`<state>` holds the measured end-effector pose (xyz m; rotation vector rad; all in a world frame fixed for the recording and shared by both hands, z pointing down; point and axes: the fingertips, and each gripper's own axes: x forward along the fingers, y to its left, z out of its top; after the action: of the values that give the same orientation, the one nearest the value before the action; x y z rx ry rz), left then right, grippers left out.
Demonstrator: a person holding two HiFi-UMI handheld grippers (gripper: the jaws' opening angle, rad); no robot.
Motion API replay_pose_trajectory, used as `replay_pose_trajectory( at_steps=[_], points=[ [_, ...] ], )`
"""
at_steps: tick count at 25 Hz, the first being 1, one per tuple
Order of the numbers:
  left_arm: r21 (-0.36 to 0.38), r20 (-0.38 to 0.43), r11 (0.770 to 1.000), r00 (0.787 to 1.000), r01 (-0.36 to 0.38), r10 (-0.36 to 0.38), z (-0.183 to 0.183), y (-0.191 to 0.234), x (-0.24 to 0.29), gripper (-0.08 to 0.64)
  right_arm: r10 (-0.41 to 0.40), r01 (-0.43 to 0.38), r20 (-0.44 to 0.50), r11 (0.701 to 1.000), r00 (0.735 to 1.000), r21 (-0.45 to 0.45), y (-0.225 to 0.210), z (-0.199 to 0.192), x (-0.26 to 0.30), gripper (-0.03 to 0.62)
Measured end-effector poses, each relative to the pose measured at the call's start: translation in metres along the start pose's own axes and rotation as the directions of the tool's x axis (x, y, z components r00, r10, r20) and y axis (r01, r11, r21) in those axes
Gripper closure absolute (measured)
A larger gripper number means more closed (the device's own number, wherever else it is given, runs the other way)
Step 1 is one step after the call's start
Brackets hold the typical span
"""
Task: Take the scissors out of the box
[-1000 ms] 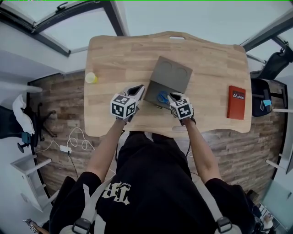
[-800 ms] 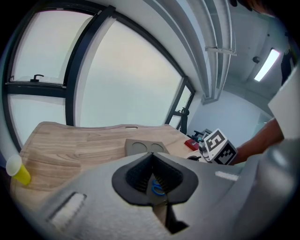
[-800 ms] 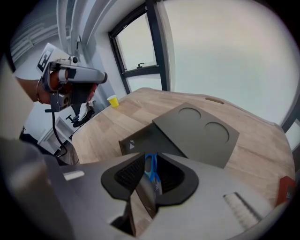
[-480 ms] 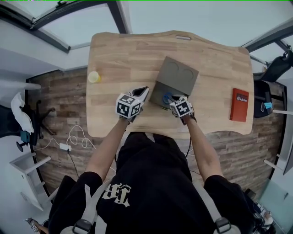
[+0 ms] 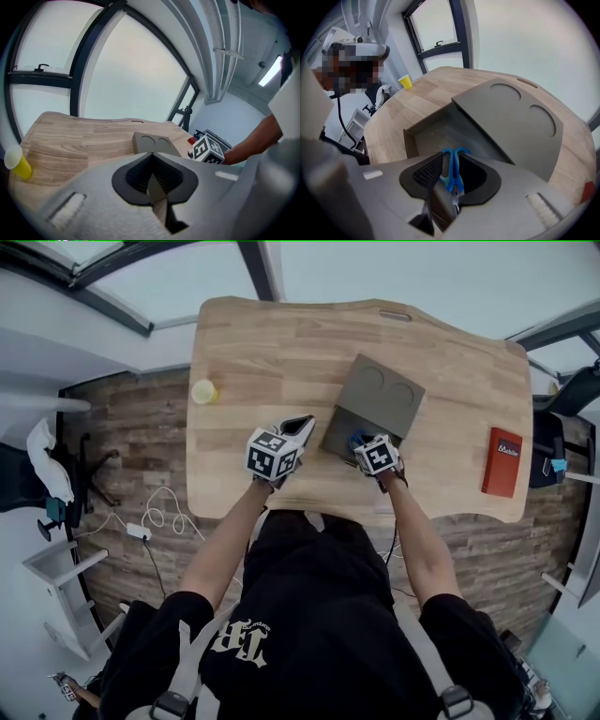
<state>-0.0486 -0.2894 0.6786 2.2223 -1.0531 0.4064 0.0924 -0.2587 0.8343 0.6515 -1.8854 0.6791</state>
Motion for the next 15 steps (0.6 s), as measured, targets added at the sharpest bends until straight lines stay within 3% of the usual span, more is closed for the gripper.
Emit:
replay_pose_trajectory(
  at_steps=[3,10,15],
  points=[
    [-0.008,-0.004,1.0,1.0,0.0,0.0,-0.003,0.006,-0.002,0.56,0.013,-0.012,-0.044,1.0,0.999,0.02,0.002,-0.007,0.008,0.473],
    [-0.01,-0.023,1.0,1.0,0.003,-0.003,-0.013,0.019,-0.005,0.56,-0.042,0.044,-0.092,0.999,0.995,0.018,-0.005,-0.012,0.02,0.469],
    [-0.029,-0.016,1.0,1.0,0.001,-0.001,-0.014,0.025,-0.008,0.56,-0.084,0.088,-0.14,0.996,0.987,0.021,-0.011,-0.017,0.021,0.509]
  ],
)
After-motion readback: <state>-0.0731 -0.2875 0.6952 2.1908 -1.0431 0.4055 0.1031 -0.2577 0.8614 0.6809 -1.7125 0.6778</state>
